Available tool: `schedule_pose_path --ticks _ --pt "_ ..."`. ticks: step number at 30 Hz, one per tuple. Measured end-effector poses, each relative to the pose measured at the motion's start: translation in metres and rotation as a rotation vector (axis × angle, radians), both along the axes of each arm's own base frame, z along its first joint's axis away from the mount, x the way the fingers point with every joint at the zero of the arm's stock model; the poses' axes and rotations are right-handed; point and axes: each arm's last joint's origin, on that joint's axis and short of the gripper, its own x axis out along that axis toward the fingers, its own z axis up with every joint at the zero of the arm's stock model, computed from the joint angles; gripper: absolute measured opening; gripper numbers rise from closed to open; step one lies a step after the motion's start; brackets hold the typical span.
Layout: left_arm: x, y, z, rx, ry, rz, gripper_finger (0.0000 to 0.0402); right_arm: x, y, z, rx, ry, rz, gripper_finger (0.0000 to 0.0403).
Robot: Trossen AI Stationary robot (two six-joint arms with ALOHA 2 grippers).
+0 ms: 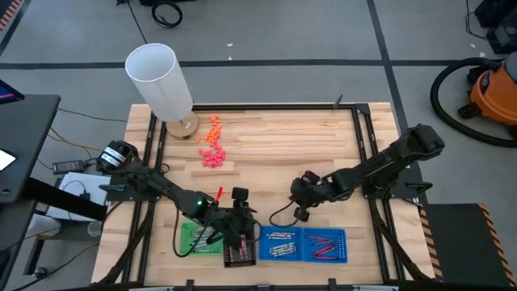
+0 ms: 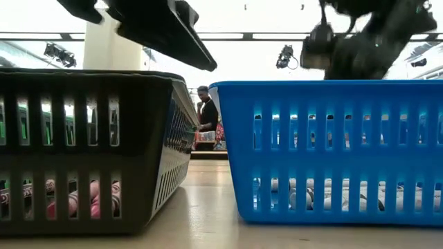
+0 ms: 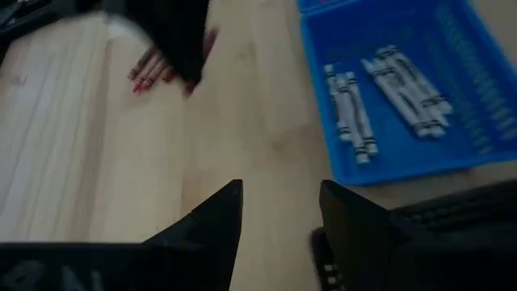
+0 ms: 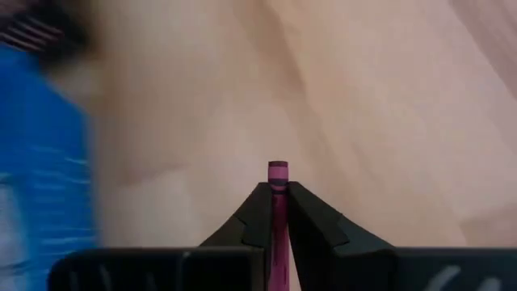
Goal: Sort crayons
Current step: Put the red crayon into the right blue bin
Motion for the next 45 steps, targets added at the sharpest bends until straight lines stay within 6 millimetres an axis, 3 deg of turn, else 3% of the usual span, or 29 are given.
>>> schedule_pose_path --ticks 6,11,16,24,31,36,45 --pt "0.005 0.007 0.001 -0.008 -0.017 0.027 0.0176 -0.02 0.013 0.044 0.159 -0.136 0.117 0.0038" --pt "0.005 0.007 0.002 -0.009 -0.024 0.024 0.0176 -0.038 0.031 0.06 0.257 -0.149 0.263 0.0038" --pt "0.006 0.007 0.002 -0.014 -0.033 0.024 0.0176 -0.05 0.052 0.055 0.277 -0.089 0.347 0.0039" --pt "0.005 0.004 0.003 0.003 -0.038 -0.005 0.0176 -0.062 0.082 0.019 0.27 0.139 0.352 0.0042" --pt "0.005 -0.004 0.007 0.018 -0.081 -0.053 0.0176 -0.061 0.088 0.001 0.271 0.224 0.296 0.0097" --pt "-0.004 -0.018 0.01 0.056 -0.076 -0.128 0.0176 -0.062 0.084 0.01 0.301 0.197 0.27 0.0126" --pt "-0.028 -0.017 0.051 0.04 -0.159 -0.135 0.0176 -0.068 0.066 0.045 0.162 -0.027 0.289 0.0125"
